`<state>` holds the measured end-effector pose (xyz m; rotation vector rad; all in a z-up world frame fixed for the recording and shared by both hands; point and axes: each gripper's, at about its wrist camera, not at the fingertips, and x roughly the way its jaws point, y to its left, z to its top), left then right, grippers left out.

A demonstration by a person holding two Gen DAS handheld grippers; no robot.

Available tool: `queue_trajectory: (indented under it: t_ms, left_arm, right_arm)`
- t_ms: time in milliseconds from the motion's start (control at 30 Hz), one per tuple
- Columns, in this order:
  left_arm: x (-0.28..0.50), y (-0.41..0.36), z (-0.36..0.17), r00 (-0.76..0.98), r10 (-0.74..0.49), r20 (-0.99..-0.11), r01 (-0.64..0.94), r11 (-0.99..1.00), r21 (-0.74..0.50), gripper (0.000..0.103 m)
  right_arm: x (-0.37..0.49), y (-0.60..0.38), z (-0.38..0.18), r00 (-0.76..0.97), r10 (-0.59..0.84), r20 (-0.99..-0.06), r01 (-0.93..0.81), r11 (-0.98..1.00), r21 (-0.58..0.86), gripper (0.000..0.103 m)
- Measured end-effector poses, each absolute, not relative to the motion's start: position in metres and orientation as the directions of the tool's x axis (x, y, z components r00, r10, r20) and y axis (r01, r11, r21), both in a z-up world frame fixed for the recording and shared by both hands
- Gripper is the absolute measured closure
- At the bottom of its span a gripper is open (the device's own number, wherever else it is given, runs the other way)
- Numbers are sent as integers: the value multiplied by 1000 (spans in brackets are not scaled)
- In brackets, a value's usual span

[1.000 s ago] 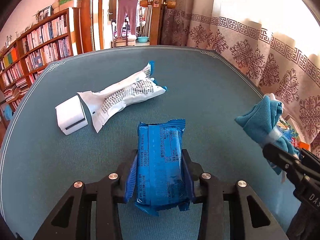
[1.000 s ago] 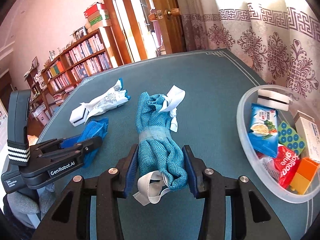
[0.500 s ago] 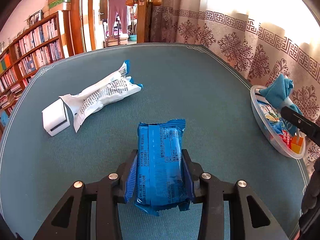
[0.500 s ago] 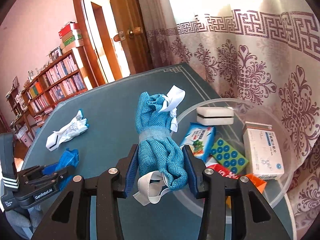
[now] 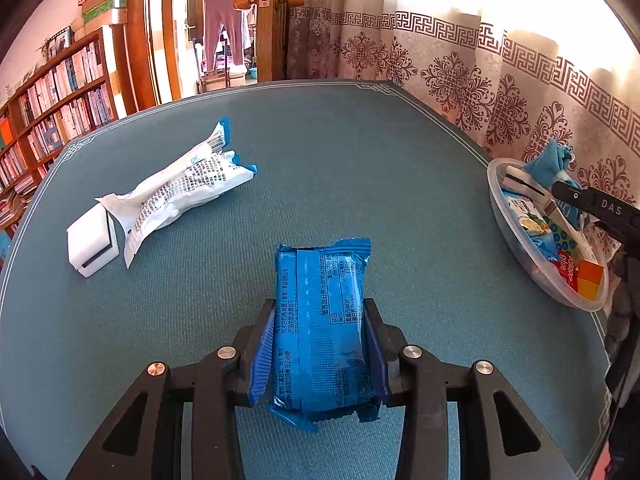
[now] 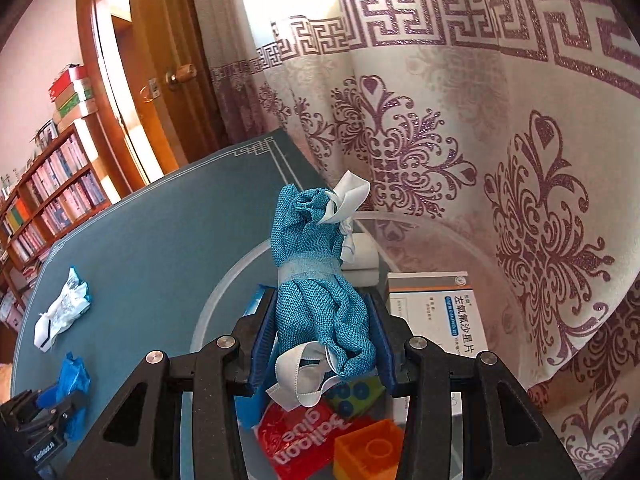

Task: Organize objects
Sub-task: 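Lower the towel bag into the bowl with the right gripper while the left brings the wipe packet over it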

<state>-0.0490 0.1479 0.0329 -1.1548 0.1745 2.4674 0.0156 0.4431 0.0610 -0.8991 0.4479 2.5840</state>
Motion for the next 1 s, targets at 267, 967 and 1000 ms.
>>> queue_trajectory:
  t_ms: [267,967,1000]
  left_arm:
    - [-48,155,32,-566,310,-764,-423,-904,-54,60]
    - [-33,210,53,-529,407,-745,-540,-838,-75,60]
    - [-33,216,55,-524,415,-744,-548,-832,-79,60]
  right_arm:
    - [13,464,59,-715,259,-649,-490,-848,202,54]
    - [105,413,63,-798,316,-514,-443,-885,143,50]
    - [108,411,63,-797,317,-514,-444,-884,144,50]
